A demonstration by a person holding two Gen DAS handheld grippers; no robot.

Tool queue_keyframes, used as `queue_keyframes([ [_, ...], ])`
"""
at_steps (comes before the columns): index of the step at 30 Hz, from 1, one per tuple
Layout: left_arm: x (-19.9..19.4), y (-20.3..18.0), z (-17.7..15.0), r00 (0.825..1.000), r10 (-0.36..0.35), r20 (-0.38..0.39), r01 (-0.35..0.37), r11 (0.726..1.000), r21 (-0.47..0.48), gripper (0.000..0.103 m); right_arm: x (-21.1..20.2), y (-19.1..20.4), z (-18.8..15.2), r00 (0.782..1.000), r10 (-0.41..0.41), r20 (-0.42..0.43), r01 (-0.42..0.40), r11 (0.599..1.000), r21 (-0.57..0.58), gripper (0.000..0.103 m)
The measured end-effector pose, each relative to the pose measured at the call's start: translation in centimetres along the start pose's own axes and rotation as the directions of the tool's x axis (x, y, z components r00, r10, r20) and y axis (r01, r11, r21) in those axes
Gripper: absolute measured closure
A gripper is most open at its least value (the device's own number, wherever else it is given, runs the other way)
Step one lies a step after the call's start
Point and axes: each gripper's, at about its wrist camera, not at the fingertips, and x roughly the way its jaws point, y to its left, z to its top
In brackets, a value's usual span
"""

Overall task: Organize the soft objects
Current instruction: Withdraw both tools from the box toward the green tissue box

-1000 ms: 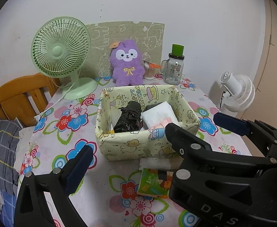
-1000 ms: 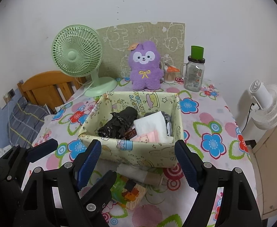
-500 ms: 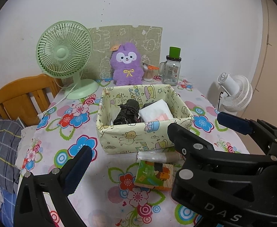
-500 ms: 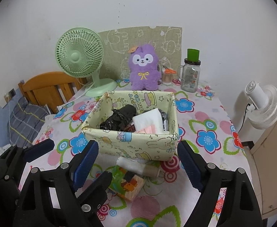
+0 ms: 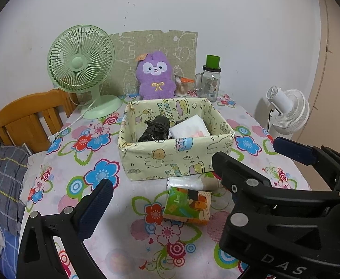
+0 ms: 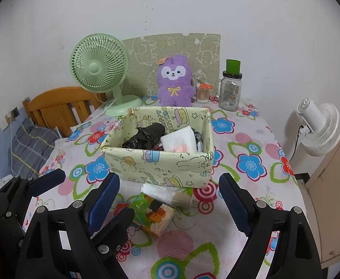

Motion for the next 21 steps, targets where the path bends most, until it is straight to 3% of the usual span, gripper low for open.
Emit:
queue_keyframes([
  [21, 1.6, -0.9, -3.5, 1.0, 0.004, -0.017, -0.004, 1.0, 0.017, 0.0, 1.1, -1.0, -3.9, 1.0, -0.007, -0.027, 0.007, 1.0, 0.006, 0.013],
])
